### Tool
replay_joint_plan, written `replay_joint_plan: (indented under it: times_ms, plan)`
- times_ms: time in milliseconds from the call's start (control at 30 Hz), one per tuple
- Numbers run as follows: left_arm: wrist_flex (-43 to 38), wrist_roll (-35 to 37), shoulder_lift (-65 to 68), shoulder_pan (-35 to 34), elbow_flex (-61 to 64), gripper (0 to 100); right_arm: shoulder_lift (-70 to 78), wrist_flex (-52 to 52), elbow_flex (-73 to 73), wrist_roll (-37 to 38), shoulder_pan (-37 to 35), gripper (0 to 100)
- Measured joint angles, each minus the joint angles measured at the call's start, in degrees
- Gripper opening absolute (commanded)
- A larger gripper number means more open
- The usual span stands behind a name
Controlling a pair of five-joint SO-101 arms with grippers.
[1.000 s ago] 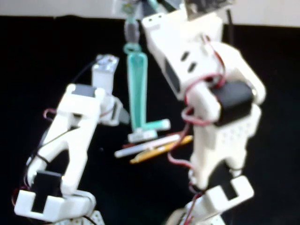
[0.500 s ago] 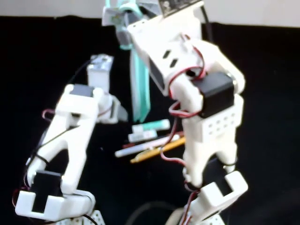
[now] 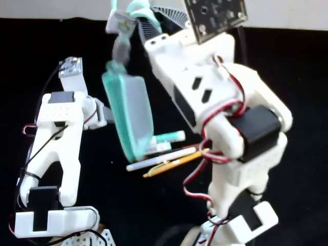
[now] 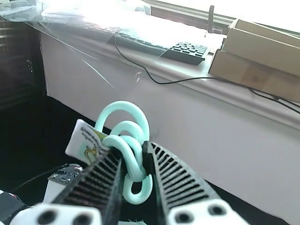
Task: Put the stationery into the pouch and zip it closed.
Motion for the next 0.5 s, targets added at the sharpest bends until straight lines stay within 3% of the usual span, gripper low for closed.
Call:
replay_joint_plan:
  times_ms: [500]
  plan:
    - [0.0,0.3,0.0,-5.3,0.0,31,-1.6,1.7,0.0,0.0,1.1,0.6]
